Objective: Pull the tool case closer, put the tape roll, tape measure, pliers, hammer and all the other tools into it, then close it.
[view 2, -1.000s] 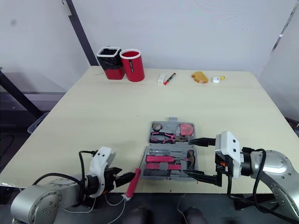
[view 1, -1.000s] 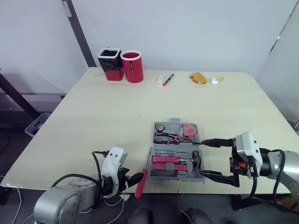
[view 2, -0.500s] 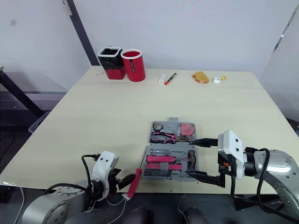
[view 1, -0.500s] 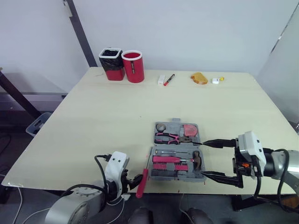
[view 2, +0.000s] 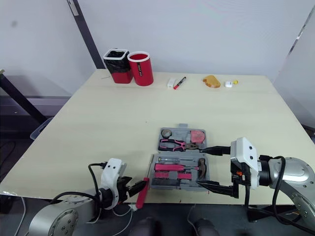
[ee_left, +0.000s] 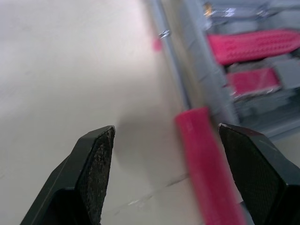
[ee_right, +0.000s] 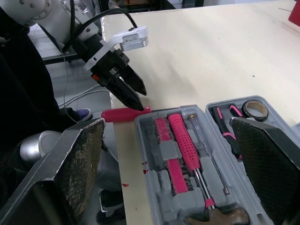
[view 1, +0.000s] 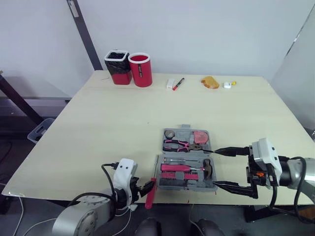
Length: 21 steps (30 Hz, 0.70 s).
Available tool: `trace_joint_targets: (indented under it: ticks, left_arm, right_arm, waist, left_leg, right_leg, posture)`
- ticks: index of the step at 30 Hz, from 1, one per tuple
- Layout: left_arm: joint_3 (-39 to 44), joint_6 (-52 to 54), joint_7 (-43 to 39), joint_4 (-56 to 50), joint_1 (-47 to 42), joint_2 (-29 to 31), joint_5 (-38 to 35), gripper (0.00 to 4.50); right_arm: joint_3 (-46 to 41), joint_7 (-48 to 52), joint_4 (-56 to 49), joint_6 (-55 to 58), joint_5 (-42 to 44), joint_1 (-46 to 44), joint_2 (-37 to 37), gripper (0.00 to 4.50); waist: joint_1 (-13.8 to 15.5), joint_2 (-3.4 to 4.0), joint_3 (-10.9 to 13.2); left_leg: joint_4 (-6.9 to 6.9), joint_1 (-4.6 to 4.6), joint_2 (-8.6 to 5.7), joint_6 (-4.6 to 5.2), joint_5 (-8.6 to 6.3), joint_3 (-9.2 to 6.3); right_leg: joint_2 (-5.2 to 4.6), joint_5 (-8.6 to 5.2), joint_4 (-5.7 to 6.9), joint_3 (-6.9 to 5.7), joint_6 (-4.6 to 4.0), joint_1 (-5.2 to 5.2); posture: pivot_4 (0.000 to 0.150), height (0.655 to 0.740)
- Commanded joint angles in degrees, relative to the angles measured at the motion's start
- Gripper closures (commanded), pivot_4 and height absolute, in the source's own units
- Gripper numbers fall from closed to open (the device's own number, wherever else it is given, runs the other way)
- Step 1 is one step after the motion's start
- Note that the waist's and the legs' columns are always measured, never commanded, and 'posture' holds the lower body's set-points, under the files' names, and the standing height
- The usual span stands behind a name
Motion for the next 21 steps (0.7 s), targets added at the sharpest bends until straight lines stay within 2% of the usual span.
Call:
trace_joint_targets:
  ticks: [1, 16, 21]
  left_arm:
    - [-0.30, 2.19, 0.76, -1.25, -1.86, 0.69, -0.03, 0.77]
    - [-5.54, 7.33, 5.65, -0.20, -4.56, 1.00, 4.04, 0.77]
    - [-7.09, 7.56, 7.88, 1.41, -5.34, -0.54, 6.16, 0.77]
  right_arm:
    - [-1.91, 0.03, -2.40, -0.62, 0.95, 0.61, -0.16, 0.00]
    - [-2.85, -0.61, -3.07, -0.49, 0.96, 1.84, -0.40, 0.00]
    - [-3.19, -0.53, -3.12, -0.27, 0.95, 1.76, -0.51, 0.00]
  waist:
    - [0.02, 0.00, 0.00]
    - [0.10, 0.01, 0.00]
    - [0.46, 0.02, -0.01]
  left_leg:
    - [0.00, 0.00, 0.00, 0.00, 0.00, 0.00]
    - [-0.01, 0.01, 0.00, 0.00, 0.00, 0.00]
    - [-0.01, 0.02, 0.00, 0.00, 0.00, 0.02]
  right_leg:
    - [0.00, 0.00, 0.01, 0.00, 0.00, 0.00]
    - [0.00, 0.00, -0.01, 0.01, 0.01, 0.00]
    - [-0.01, 0.00, -0.02, 0.02, 0.00, 0.00]
  posture:
    - [0.150, 0.7400]
    - [0.150, 0.7400]
    - [0.150, 0.7400]
